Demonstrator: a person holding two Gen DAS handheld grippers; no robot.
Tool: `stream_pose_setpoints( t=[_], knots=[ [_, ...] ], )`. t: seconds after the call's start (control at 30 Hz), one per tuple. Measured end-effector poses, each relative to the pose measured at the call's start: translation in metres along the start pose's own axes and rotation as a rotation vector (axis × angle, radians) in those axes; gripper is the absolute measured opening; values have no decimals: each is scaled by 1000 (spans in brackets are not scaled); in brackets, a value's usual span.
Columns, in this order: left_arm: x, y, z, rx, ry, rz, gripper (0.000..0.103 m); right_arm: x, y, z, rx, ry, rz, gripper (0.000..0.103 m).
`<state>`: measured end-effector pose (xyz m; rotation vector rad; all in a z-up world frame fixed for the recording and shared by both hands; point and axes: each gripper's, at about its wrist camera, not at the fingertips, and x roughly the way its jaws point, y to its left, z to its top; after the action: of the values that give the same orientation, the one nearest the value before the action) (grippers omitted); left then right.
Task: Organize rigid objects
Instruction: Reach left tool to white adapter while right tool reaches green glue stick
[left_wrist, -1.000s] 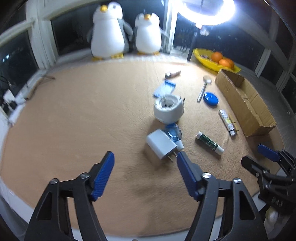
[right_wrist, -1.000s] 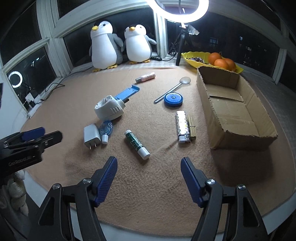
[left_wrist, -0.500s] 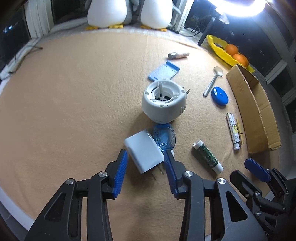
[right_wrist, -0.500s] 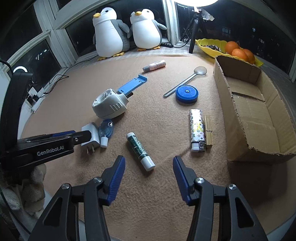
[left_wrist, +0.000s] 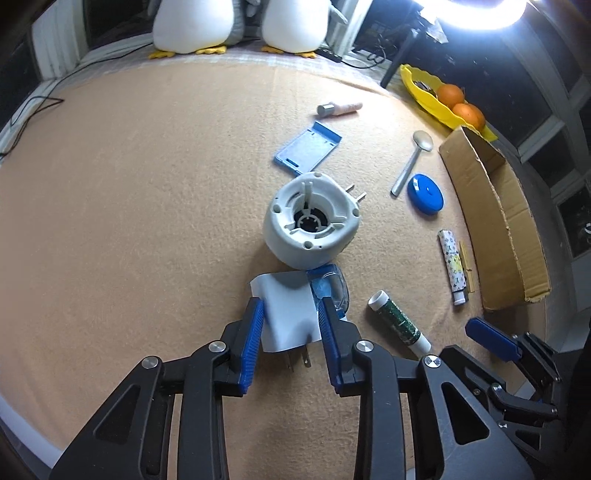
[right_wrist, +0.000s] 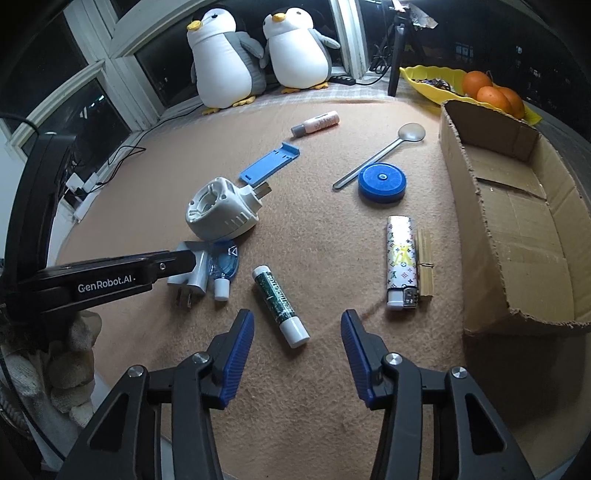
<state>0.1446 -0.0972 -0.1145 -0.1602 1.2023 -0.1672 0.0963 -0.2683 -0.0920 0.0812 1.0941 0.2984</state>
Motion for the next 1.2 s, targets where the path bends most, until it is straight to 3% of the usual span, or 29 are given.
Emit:
stream_pose_setpoints(
  t=[0.23, 0.4, 0.53, 0.63, 0.77, 0.9, 1.2],
  knots=[
    [9, -8, 1, 80, 32, 18, 38, 15, 4, 10, -43, 43, 7, 40],
    [12, -11, 2, 117, 45, 75, 46, 26, 7, 14, -54, 99, 2, 37],
    [20, -10, 9, 127, 84, 89, 46, 37, 7, 21, -43, 144, 3, 34],
    [30, -5, 10, 105, 142, 58, 43, 43, 5, 28, -31, 165, 10, 34],
    [29, -2, 11, 118, 134, 54, 35, 52, 6, 31, -40, 198, 7, 34],
    [26, 3, 9, 133, 132, 54, 34, 58, 13, 36, -79, 220, -5, 34],
    [22, 13, 8, 115, 124, 49, 34, 70, 26, 44, -149, 260, -43, 22]
  ],
)
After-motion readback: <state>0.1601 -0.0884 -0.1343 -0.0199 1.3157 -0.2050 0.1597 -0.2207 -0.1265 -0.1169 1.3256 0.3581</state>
